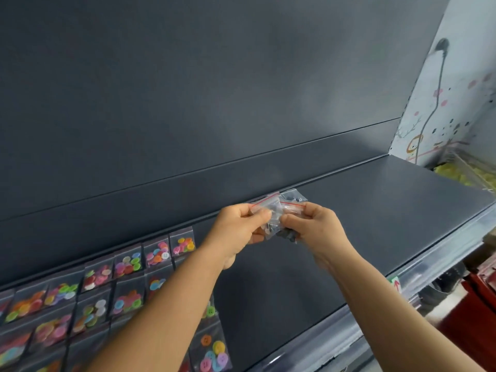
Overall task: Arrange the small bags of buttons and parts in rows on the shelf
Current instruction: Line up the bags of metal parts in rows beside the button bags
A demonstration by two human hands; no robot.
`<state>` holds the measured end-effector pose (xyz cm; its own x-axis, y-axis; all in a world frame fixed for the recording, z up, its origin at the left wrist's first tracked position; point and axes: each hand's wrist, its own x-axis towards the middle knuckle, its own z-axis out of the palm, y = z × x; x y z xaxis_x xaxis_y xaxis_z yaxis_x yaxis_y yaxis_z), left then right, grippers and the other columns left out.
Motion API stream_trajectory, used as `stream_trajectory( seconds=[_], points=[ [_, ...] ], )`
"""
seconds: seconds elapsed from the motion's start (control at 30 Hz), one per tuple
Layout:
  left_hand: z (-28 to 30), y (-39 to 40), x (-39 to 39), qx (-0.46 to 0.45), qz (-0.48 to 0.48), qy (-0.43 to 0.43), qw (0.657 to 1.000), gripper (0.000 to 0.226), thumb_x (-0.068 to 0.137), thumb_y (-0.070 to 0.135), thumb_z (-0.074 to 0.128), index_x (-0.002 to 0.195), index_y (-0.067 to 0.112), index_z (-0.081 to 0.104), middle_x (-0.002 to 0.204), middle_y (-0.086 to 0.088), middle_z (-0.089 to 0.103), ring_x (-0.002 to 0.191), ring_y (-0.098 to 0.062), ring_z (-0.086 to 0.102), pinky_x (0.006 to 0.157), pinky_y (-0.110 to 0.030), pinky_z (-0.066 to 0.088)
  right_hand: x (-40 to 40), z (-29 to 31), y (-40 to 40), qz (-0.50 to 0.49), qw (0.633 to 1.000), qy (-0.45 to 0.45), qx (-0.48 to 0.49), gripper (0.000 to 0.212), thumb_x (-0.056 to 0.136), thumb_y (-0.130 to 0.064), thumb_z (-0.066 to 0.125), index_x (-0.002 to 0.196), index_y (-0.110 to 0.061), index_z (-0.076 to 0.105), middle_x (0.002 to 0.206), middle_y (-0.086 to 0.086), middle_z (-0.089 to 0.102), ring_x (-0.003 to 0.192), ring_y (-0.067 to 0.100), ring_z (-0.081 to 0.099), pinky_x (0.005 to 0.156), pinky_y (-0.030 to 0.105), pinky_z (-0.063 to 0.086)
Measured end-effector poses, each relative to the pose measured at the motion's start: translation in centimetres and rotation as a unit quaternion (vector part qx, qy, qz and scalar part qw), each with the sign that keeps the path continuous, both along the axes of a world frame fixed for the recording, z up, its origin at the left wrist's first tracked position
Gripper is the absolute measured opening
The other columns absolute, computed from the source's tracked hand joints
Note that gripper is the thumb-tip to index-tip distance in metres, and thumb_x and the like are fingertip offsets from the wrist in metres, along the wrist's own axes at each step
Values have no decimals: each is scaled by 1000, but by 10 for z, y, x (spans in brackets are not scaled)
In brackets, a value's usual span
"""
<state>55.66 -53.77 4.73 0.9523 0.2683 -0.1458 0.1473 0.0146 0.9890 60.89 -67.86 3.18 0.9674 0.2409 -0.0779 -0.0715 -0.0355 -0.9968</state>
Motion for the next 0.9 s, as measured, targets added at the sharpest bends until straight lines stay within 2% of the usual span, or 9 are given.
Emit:
stream_trajectory(
  seconds=[0.03,0.1,0.2,0.33,0.47,0.63,0.77,0.83,0.9],
  points=[
    [-1,-1,2,-12,13,1,1000,4,90,15,63,87,13,66,73,5,66,63,-5,62,65,-23,56,4,-2,1,11,1000,7,3,14,78,-2,69,91,-3,69,76,12,73,60,18,67,66,37,50],
    [-3,-3,6,-27,41,6,999,5,89,15,63,90,13,67,74,3,65,65,-7,62,71,-27,57,12,-5,1,31,999,18,4,14,79,-2,68,92,-3,69,80,15,73,64,22,67,70,39,51],
    [-5,-9,13,-38,82,11,996,4,88,13,64,91,14,67,84,-2,66,76,-15,62,81,-35,55,25,-5,-2,72,997,17,-7,8,80,-4,68,86,-8,71,77,11,72,65,21,62,65,34,47],
    [-8,-13,19,-48,133,19,990,8,89,19,65,87,12,68,84,-5,70,79,-19,64,79,-37,56,41,-6,-7,118,992,20,-29,12,88,-13,62,81,-9,71,70,5,68,61,17,59,66,33,47],
    [-22,-10,18,72,191,44,978,11,86,26,67,84,15,70,70,3,66,67,-15,58,78,-39,54,61,-13,-12,99,990,-9,-95,21,91,-16,57,73,-11,66,57,-1,55,57,18,52,62,32,47],
    [-36,-11,15,182,209,81,957,12,83,28,65,79,17,69,69,-1,68,62,-15,57,62,-30,48,73,-22,-11,126,974,-60,-180,12,87,-11,56,83,-7,67,53,-3,59,48,15,51,60,32,48],
    [-46,-14,22,280,203,98,933,14,85,29,65,89,16,70,81,1,70,73,-14,62,66,-27,48,75,-30,-2,151,957,-86,-233,11,84,-16,58,92,-16,66,69,1,67,62,17,61,63,30,50],
    [-50,-14,25,324,204,109,917,21,86,29,65,101,16,68,95,0,71,83,-15,64,72,-27,49,76,-35,0,162,937,-114,-289,26,85,-18,59,111,-19,62,94,2,69,84,19,64,71,26,48],
    [-55,-13,23,375,201,120,897,38,86,31,65,120,17,60,111,-1,66,98,-18,61,83,-30,49,76,-40,-1,169,901,-185,-355,42,87,-21,60,128,-20,52,121,1,59,110,23,55,86,28,43]
  ],
)
